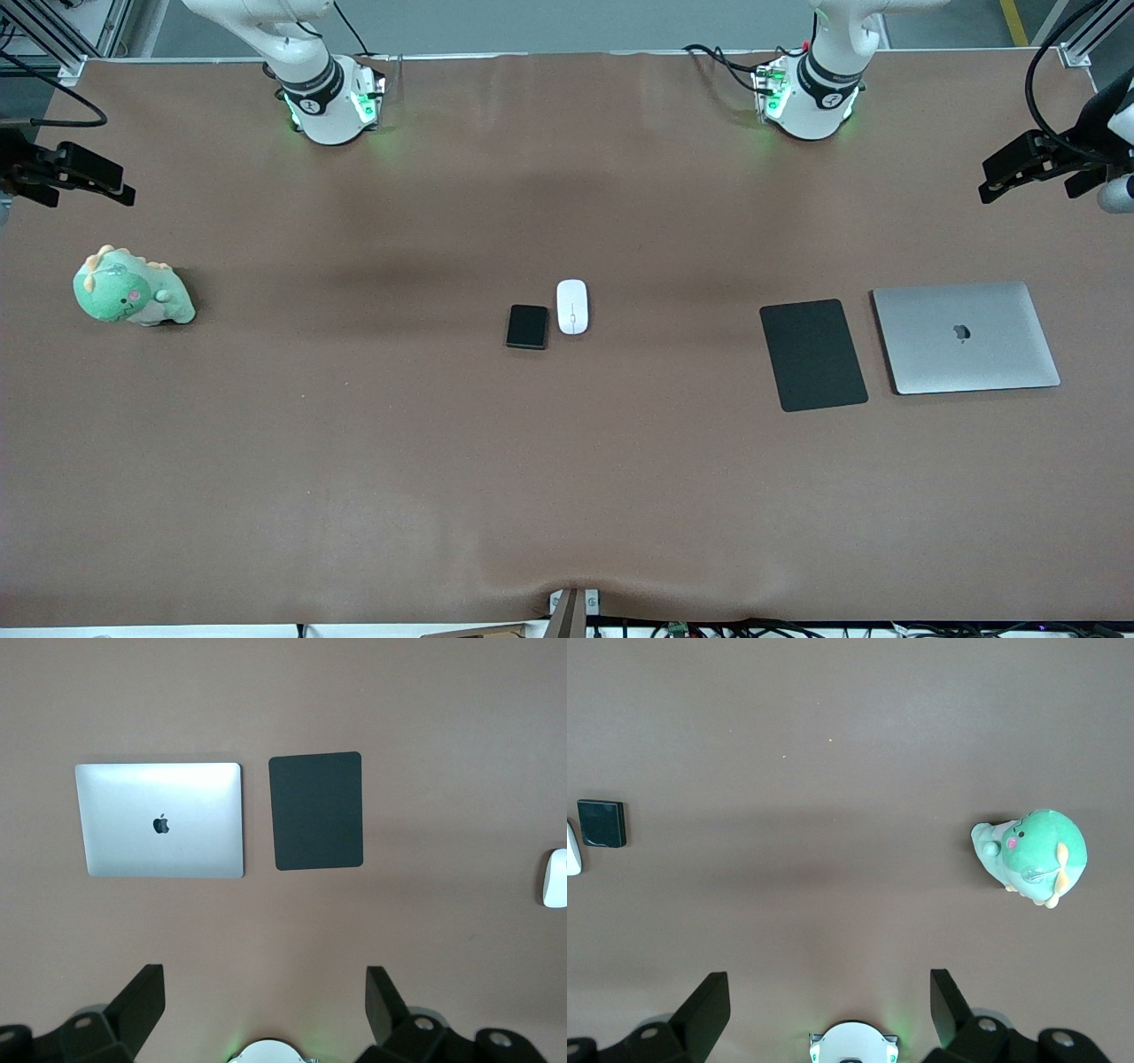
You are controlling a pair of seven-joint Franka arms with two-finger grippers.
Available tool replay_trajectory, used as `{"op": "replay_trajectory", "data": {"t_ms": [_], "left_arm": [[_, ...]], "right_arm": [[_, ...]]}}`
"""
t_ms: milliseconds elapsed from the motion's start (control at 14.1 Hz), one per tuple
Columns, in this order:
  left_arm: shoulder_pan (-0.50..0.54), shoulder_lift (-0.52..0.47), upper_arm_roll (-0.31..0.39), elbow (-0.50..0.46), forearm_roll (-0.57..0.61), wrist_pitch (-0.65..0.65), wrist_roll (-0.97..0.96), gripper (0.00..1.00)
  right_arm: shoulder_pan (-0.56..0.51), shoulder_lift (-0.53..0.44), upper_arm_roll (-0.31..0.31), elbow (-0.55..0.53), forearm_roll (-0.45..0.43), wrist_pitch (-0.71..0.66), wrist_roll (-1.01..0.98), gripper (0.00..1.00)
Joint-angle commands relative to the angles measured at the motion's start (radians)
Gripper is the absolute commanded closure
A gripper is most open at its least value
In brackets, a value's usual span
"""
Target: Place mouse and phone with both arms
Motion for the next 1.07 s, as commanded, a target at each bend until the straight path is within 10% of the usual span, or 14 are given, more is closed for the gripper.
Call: {"op": "replay_trajectory", "data": {"t_ms": [0, 498, 996], "left_arm": [[0.006, 0.0, -0.002, 0.005, 0.004, -0.014, 0.009, 0.0], [-0.005, 0.003, -0.008, 0.002, 0.008, -0.014, -0.005, 0.0], [-0.01, 0.105, -0.164, -0.008, 0.007, 0.072, -0.008, 0.0]], "right_arm": [[-0.018, 0.004, 0.008, 0.008, 0.023, -0.009, -0.009, 0.0], [-0.018, 0.006, 0.008, 0.008, 0.023, -0.009, -0.009, 0.0], [-0.018, 0.013, 0.008, 0.01, 0.023, -0.009, -0.009, 0.0]]}}
